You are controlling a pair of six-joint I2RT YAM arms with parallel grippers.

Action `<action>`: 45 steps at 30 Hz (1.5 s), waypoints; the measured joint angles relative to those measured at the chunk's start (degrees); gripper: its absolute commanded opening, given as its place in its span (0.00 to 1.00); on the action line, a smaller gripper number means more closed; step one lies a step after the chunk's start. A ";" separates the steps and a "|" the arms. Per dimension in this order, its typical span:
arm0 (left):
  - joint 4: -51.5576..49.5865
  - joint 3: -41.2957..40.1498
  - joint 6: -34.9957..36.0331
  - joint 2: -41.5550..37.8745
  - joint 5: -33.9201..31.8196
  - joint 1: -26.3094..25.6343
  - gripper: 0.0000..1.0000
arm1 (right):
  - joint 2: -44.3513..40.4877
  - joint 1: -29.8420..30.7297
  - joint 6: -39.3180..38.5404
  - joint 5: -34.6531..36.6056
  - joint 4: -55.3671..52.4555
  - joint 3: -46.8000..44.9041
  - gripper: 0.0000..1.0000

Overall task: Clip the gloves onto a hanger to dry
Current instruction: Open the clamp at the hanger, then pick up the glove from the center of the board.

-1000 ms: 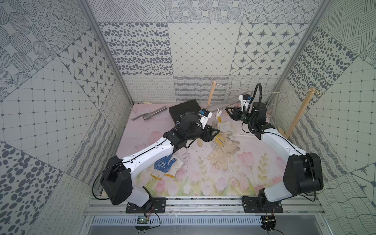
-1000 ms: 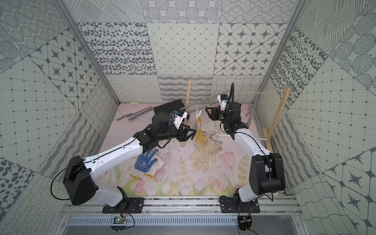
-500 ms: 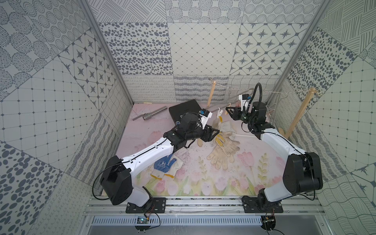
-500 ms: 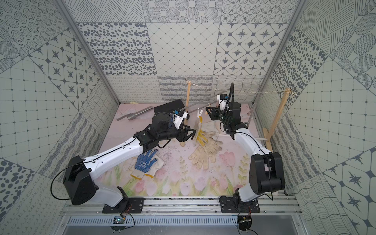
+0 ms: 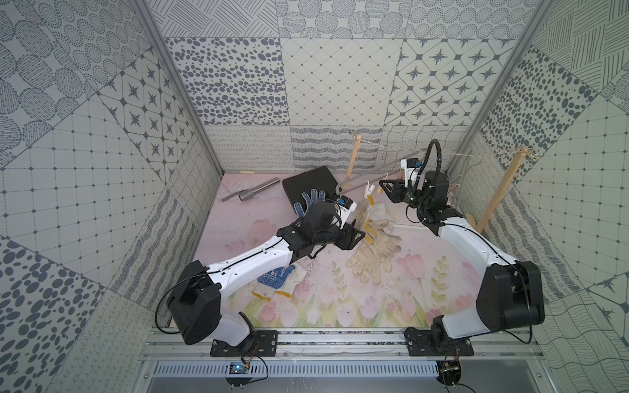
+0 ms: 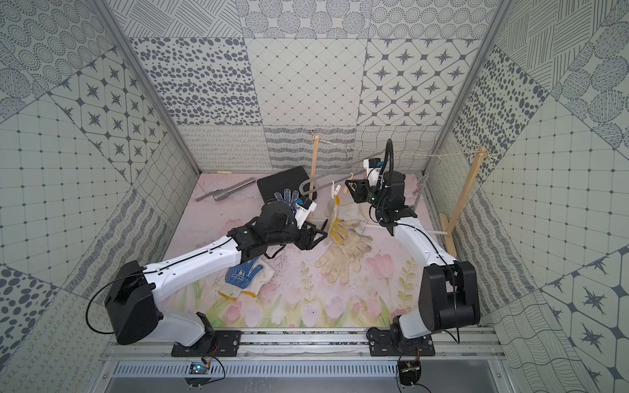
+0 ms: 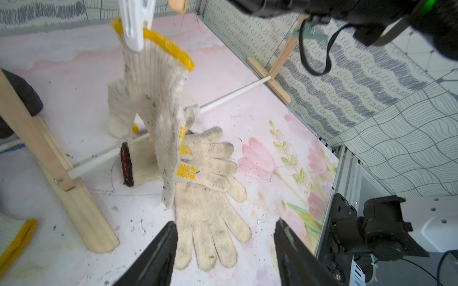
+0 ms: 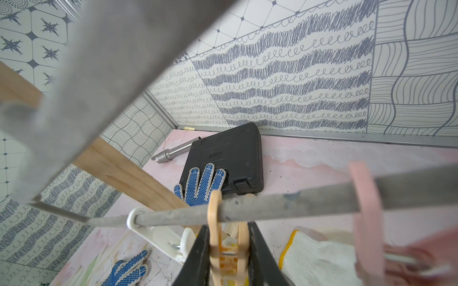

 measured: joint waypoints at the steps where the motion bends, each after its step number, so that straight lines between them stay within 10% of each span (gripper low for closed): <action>1: -0.26 -0.92 0.07 -0.50 -0.61 -0.66 0.68 | -0.31 0.00 -0.17 0.04 -0.39 0.00 0.15; 15: -5.09 -8.85 -1.44 -2.54 -7.96 -4.17 0.79 | -1.99 0.00 -0.17 -0.17 -1.84 -0.22 0.16; 27: -4.44 -6.88 -2.49 10.49 -8.26 -4.37 0.79 | -1.99 0.00 0.72 -0.81 -1.09 -1.11 0.16; 45: 0.20 2.32 -0.15 26.38 -15.23 -5.90 0.45 | -3.30 -0.17 1.42 -1.88 -0.11 -2.43 0.16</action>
